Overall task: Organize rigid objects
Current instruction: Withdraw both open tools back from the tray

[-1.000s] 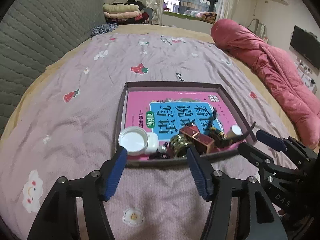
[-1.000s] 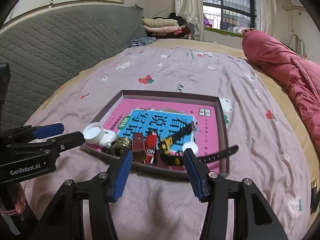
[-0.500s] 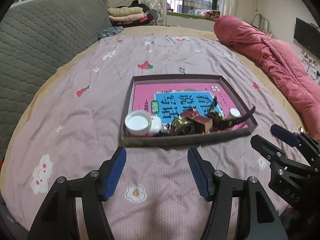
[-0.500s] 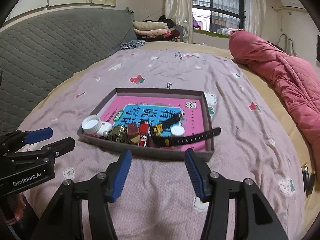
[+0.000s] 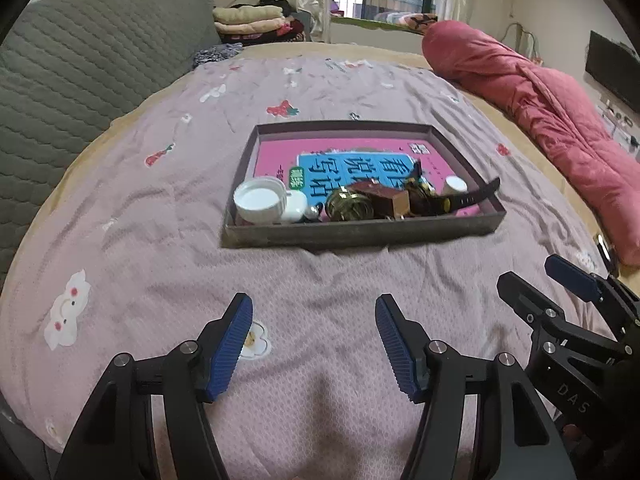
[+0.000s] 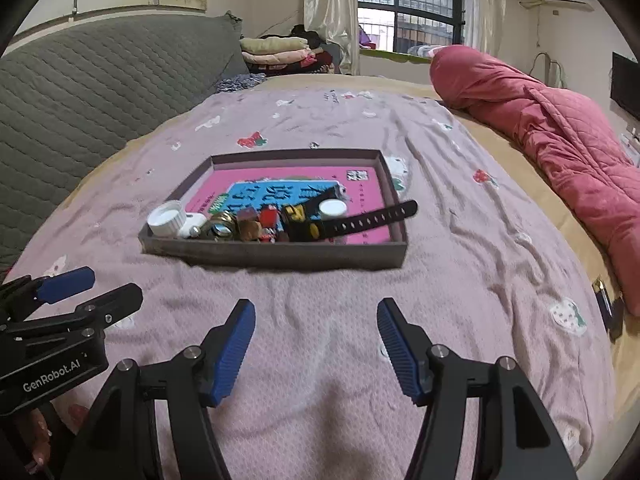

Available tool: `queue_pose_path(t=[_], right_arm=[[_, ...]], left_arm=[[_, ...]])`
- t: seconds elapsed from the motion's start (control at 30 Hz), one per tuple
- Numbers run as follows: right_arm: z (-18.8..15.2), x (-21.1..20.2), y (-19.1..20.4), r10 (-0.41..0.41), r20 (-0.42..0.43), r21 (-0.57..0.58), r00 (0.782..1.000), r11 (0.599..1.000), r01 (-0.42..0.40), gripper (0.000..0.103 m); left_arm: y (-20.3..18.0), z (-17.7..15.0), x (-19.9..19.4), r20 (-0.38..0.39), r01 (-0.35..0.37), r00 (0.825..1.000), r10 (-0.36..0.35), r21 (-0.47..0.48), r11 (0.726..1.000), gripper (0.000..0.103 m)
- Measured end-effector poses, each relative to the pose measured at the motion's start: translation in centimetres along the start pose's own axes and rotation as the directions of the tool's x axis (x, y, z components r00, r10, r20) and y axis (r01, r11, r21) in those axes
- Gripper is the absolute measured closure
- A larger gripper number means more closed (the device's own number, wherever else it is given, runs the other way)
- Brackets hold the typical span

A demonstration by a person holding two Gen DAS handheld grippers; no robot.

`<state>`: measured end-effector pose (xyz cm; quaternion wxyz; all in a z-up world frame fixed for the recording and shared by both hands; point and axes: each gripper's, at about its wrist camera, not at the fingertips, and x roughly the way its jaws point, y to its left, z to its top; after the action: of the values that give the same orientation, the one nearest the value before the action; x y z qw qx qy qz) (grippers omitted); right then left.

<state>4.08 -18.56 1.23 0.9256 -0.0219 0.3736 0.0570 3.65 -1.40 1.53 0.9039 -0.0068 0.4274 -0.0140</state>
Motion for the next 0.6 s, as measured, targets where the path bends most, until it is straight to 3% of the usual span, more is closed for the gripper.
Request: queue_pose_path(t=[0.23, 0.6], right_arm=[[-1.5, -0.3, 0.4, 0.000, -0.013, -0.010, 1.000, 1.000, -0.001, 0.040], [-2.0, -2.4, 0.8, -0.006, 0.043, 0.002, 0.999, 1.000, 0.006, 0.040]], left_arm=[[-0.8, -1.2, -0.2, -0.006, 0.014, 1.000, -0.014, 0.013, 1.000, 0.038], [-0.6, -1.9, -1.5, 0.028, 0.026, 0.999, -0.025, -0.007, 1.000, 0.038]])
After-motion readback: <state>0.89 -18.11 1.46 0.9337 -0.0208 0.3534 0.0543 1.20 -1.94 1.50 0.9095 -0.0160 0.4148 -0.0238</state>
